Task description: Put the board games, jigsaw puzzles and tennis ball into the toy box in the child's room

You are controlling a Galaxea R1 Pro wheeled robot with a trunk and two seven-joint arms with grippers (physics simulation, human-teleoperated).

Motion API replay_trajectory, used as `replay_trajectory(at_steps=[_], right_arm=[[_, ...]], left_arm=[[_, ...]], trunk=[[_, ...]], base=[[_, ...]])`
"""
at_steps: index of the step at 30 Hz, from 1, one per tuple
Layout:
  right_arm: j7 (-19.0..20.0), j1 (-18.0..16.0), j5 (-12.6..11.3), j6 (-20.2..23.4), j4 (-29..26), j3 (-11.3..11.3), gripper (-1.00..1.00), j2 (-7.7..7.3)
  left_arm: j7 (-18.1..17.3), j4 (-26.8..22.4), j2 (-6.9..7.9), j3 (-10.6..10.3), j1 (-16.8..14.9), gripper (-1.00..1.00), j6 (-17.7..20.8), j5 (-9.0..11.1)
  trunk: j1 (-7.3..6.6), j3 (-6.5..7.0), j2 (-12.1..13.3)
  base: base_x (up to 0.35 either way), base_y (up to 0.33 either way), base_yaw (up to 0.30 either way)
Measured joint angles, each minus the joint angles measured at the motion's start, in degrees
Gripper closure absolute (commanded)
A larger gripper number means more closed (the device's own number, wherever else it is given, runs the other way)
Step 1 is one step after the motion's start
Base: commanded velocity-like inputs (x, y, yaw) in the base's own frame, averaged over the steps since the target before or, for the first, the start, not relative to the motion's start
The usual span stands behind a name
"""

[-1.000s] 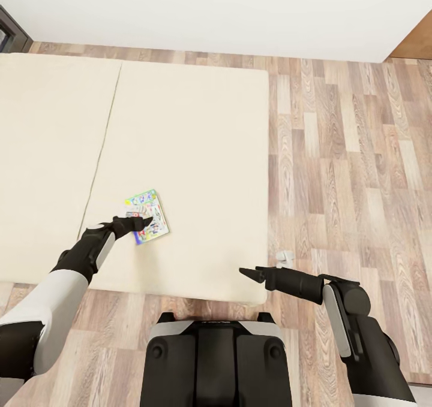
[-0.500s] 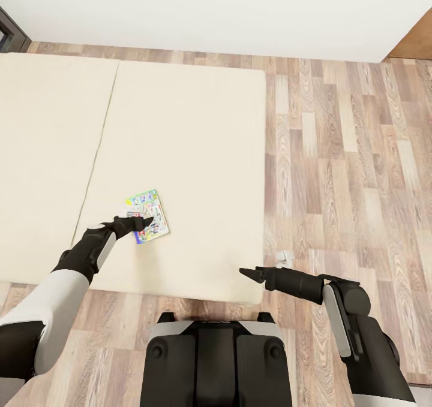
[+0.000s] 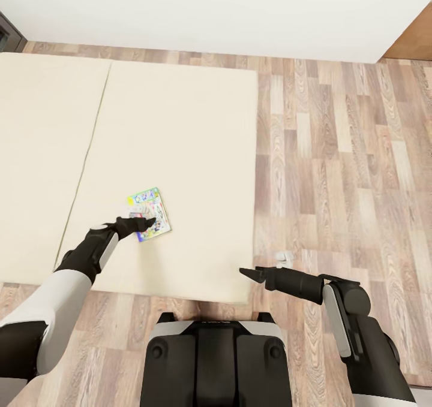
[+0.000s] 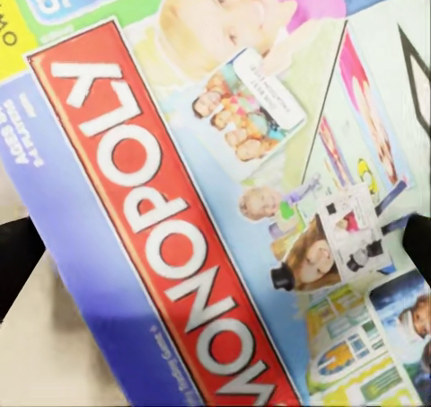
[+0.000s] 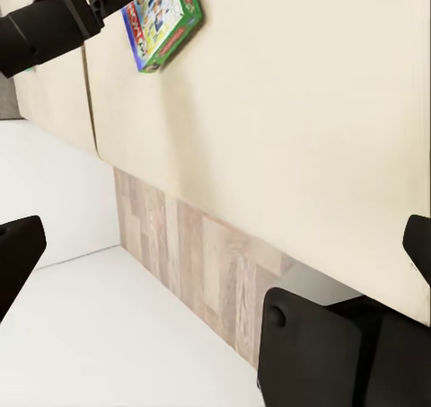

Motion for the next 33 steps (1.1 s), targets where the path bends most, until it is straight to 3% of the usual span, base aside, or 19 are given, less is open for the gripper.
replay_trajectory(at_steps=[8,10,13,33], right_arm=[[0.0,0.0,-0.1,0.2,0.0,0.0,-1.00,-0.01],[0.0,0.0,0.0,0.2,0.0,0.0,-1.00,0.00],[0.0,0.0,0.0,0.2,0.0,0.0,-1.00,0.00],[0.0,0.0,0.0,0.3,0.0,0.0,-1.00,0.00]], left_arm=[[-0.9,0.7,-0.19,-0.1,0.0,-1.00,0.0,-0.4],[-0.1,0.2,-0.15,-0.4,0.0,-1.00,0.2,0.6],[0.0,0.6,-0.38,-0.3,0.0,-1.00,0.1,-0.5],[0.2,0.2,-0.60,-0.3,0.0,-1.00,-0.1,-0.3]], trunk=[[0.02,0.00,0.0],[-0.01,0.00,0.0],[0.04,0.00,0.0],[0.02,0.00,0.0]], base=[[0.000,-0.129,0.000],[0.000,-0.115,0.000],[0.000,-0.229,0.000],[0.000,-0.189,0.000]])
